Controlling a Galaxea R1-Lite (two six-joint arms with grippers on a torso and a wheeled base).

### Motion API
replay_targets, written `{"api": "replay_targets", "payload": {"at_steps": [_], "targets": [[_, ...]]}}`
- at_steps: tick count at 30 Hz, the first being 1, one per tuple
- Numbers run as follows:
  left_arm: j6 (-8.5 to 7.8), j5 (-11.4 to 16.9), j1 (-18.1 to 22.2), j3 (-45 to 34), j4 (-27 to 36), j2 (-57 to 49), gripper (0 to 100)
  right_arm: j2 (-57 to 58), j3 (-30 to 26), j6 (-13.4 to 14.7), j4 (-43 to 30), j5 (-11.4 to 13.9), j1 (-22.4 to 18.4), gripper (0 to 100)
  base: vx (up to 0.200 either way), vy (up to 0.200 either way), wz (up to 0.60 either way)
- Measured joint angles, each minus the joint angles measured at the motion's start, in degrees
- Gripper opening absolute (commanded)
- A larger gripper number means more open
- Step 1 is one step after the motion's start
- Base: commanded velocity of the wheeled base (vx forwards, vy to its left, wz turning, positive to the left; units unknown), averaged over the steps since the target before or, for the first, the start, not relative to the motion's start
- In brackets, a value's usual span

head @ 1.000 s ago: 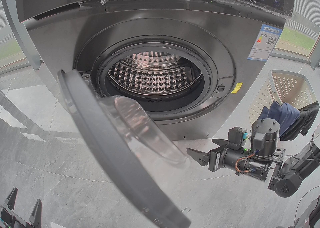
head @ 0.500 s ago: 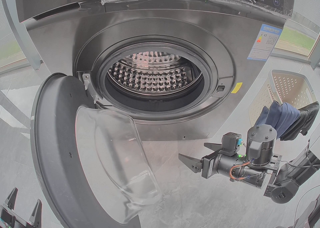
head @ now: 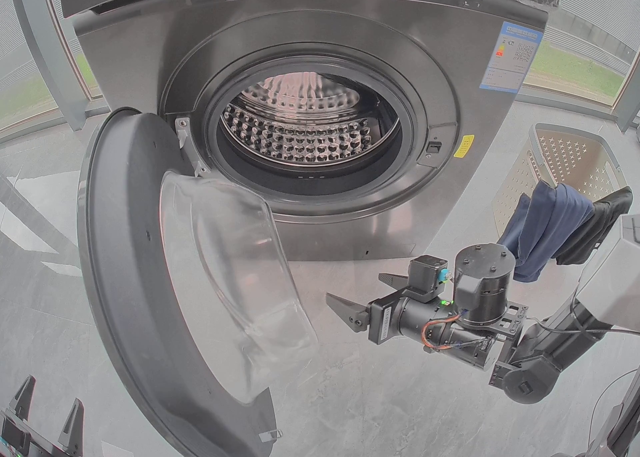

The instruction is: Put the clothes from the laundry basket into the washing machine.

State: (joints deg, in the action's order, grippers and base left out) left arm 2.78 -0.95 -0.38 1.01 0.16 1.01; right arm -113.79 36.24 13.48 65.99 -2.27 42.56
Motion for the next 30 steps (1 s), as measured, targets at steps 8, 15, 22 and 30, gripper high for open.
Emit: {"api": "replay_targets", "payload": {"at_steps": [8, 15, 22, 30], "targets": [[0.00, 0.0, 0.0, 0.0, 0.0, 0.0, 100, -2.3, 2.0, 0.0, 0.1, -0.1, 3.7, 100, 0.000, 0.000, 0.00], [0.01, 0.0, 0.0, 0.0, 0.0, 0.0, 100, -3.1, 3.0, 0.0, 1.3, 0.0, 4.0, 100, -0.029, 0.000, 0.00], [0.01, 0.0, 0.0, 0.0, 0.0, 0.0, 100, -5.1, 5.4, 0.0, 1.1, 0.0, 3.1, 100, -0.143, 0.000, 0.00], [0.00, 0.0, 0.0, 0.0, 0.0, 0.0, 100, -9.6, 13.1, -0.2, 0.3, 0.0, 4.2, 100, 0.000, 0.000, 0.00]]}}
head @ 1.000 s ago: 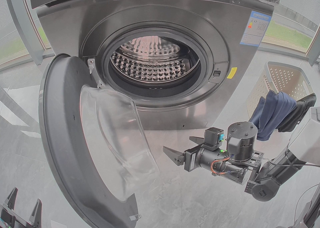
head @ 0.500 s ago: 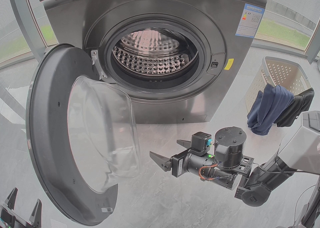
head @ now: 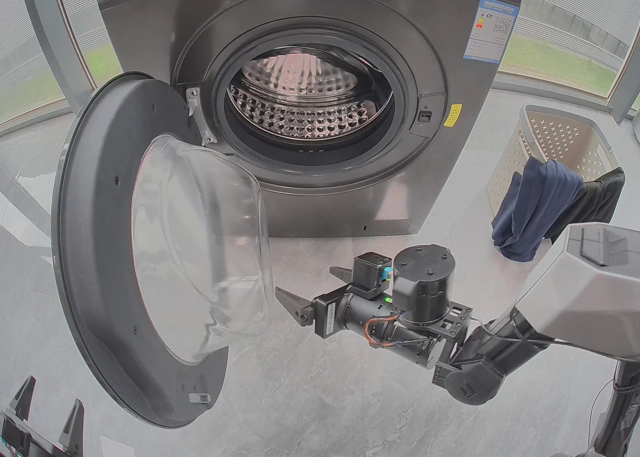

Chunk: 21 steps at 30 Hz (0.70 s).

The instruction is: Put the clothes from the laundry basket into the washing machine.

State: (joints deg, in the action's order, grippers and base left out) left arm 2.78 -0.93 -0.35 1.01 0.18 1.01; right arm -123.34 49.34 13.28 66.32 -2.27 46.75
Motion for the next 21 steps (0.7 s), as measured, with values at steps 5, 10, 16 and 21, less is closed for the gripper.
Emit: {"api": "replay_targets", "payload": {"at_steps": [5, 10, 16, 21], "targets": [[0.01, 0.0, 0.0, 0.0, 0.0, 0.0, 100, -2.6, 3.5, -0.1, -0.2, 0.0, 2.4, 100, 0.000, 0.000, 0.00], [0.01, 0.0, 0.0, 0.0, 0.0, 0.0, 100, -4.1, 5.9, -0.1, -0.2, 0.0, 3.5, 100, 0.000, 0.000, 0.00], [0.00, 0.0, 0.0, 0.0, 0.0, 0.0, 100, -5.3, 9.6, -0.1, -1.3, 0.1, 3.6, 100, 0.000, 0.000, 0.00], [0.00, 0.0, 0.0, 0.0, 0.0, 0.0, 100, -7.0, 14.3, 0.0, -3.8, 0.1, 3.8, 100, 0.000, 0.000, 0.00]]}}
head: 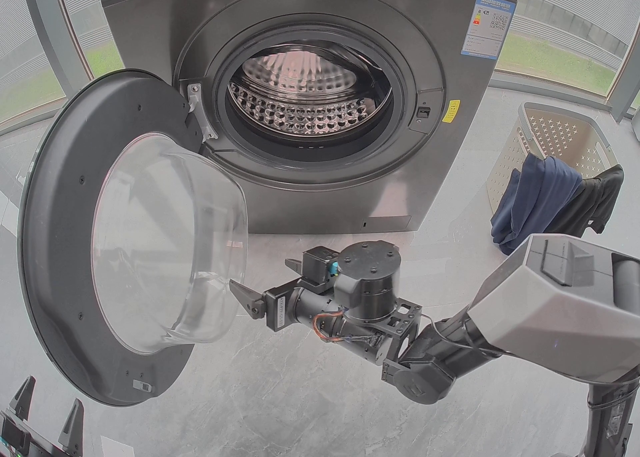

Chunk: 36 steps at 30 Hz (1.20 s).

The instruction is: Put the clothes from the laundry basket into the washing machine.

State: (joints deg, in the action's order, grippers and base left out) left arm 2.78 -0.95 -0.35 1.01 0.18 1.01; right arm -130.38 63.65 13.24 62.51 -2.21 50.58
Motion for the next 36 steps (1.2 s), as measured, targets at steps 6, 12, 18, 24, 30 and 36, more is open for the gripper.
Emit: {"api": "replay_targets", "payload": {"at_steps": [6, 12, 18, 24, 30, 36], "targets": [[0.00, 0.0, 0.0, 0.0, 0.0, 0.0, 100, -3.3, 6.8, 0.0, -3.3, -0.1, 1.0, 100, 0.000, 0.000, 0.00], [0.01, 0.0, 0.0, 0.0, 0.0, 0.0, 100, -7.3, 16.5, 0.1, -4.9, -2.4, 2.7, 100, 0.000, 0.000, 0.00], [0.01, 0.0, 0.0, 0.0, 0.0, 0.0, 100, -9.3, 19.6, 0.3, -5.3, -3.6, 3.5, 100, 0.000, 0.000, 0.00], [0.00, 0.0, 0.0, 0.0, 0.0, 0.0, 100, -7.2, 15.0, 0.5, -5.7, -3.6, 1.5, 100, 0.000, 0.000, 0.00], [0.00, 0.0, 0.0, 0.0, 0.0, 0.0, 100, -6.4, 14.4, 0.5, -6.0, -3.4, 1.4, 100, 0.000, 0.000, 0.00], [0.01, 0.0, 0.0, 0.0, 0.0, 0.0, 100, -7.7, 17.0, 1.2, -6.5, -3.2, 3.5, 100, 0.000, 0.000, 0.00]]}}
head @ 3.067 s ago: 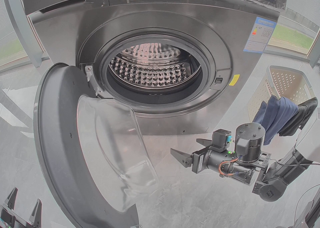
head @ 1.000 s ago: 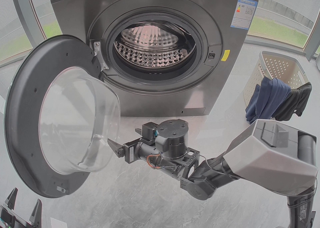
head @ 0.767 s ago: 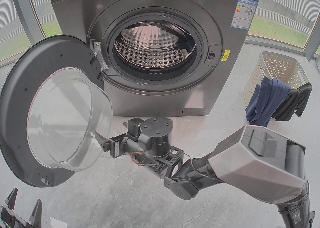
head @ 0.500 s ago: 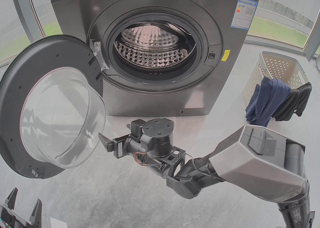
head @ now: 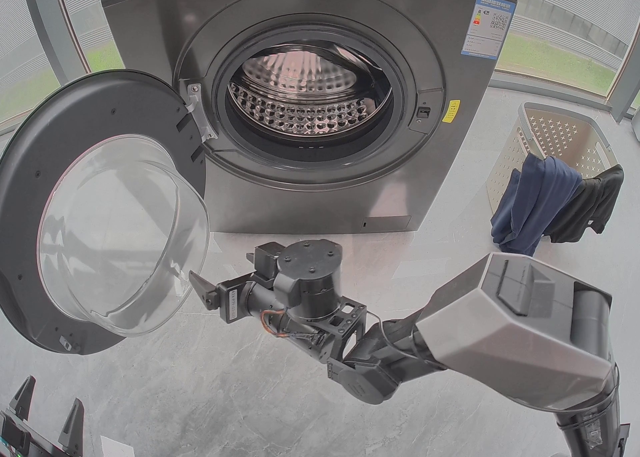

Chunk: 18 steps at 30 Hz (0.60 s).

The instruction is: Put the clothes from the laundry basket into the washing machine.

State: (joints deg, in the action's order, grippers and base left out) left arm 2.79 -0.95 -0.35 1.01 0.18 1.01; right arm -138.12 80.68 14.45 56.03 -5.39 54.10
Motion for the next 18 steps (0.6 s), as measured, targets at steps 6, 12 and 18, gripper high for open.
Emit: {"api": "replay_targets", "payload": {"at_steps": [6, 12, 18], "targets": [[-0.01, 0.0, 0.0, 0.0, 0.0, 0.0, 100, -3.7, 6.8, 1.0, -1.3, -0.3, 1.4, 100, 0.000, 0.000, 0.00], [-0.01, 0.0, 0.0, 0.0, 0.0, 0.0, 100, -7.7, 13.9, 1.6, -3.0, -1.0, 2.1, 100, 0.000, 0.000, 0.00], [-0.01, 0.0, 0.0, 0.0, 0.0, 0.0, 100, -7.7, 13.2, 2.2, -2.9, -1.4, 1.2, 100, 0.000, 0.000, 0.00]]}}
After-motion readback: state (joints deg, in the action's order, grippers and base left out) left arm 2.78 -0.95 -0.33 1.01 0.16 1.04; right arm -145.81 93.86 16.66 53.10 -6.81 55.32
